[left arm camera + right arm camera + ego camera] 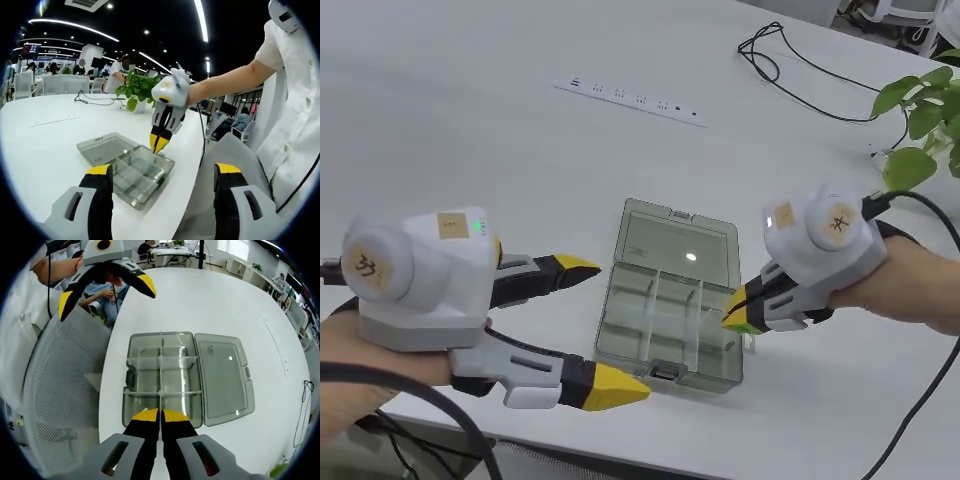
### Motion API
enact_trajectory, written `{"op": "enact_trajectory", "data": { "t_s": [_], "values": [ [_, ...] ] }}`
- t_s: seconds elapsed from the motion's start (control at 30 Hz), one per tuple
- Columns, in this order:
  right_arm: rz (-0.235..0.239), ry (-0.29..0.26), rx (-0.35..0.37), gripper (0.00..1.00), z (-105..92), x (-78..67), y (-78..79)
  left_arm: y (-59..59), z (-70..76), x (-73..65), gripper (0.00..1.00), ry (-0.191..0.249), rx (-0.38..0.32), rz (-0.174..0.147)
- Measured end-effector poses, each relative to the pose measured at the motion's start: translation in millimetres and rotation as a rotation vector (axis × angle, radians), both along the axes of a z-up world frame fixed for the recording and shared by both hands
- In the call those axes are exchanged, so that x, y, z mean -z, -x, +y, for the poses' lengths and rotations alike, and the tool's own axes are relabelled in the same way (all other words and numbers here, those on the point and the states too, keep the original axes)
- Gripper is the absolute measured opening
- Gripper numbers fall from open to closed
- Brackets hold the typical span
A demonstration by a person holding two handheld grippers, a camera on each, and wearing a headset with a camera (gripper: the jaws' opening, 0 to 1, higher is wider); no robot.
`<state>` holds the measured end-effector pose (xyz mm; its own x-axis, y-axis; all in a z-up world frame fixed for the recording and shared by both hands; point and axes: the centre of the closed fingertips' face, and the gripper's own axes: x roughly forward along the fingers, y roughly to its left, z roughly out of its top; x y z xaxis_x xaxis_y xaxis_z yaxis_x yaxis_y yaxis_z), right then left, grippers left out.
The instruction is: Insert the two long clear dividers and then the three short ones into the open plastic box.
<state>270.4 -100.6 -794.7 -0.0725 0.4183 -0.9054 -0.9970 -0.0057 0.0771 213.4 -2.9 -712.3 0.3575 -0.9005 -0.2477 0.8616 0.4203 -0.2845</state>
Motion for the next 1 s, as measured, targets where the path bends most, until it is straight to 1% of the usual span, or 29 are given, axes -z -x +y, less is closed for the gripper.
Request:
{"op": "enact_trajectory", "data": {
  "t_s": [0.1,0.2,0.27,0.43,0.6,0.8,0.93,1.0],
  "values": [
    [-0.009,-0.012,-0.019,0.02,0.6,3.0,-0.5,1.0,-0.1,0.2,0.84,-0.002,0.001,0.001],
    [-0.001,-0.017,-0.005,0.02,1.1,3.7,-0.5,1.1,0.0,0.4,0.83,-0.003,0.001,0.003],
    [-0.009,-0.021,-0.019,0.02,1.4,4.6,-0.1,1.0,0.0,-0.1,0.83,-0.001,0.0,0.0],
    [-0.009,-0.021,-0.016,0.02,2.1,9.9,0.2,1.1,0.0,0.5,0.84,-0.001,0.001,0.005],
    [-0.013,-0.006,-0.025,0.02,2.8,16.6,0.9,1.6,0.2,1.7,0.84,-0.004,0.004,0.009],
    [-0.013,0.002,-0.027,0.02,2.1,17.1,1.1,0.1,-0.7,1.5,0.84,-0.004,0.007,0.008],
    [-0.033,0.035,-0.049,0.02,2.6,22.9,1.9,-0.8,-1.8,1.0,0.83,-0.003,0.01,0.007],
    [-0.038,0.045,-0.062,0.02,2.5,23.2,1.7,-0.7,-2.1,0.7,0.83,-0.003,0.013,0.007]
  ]
}}
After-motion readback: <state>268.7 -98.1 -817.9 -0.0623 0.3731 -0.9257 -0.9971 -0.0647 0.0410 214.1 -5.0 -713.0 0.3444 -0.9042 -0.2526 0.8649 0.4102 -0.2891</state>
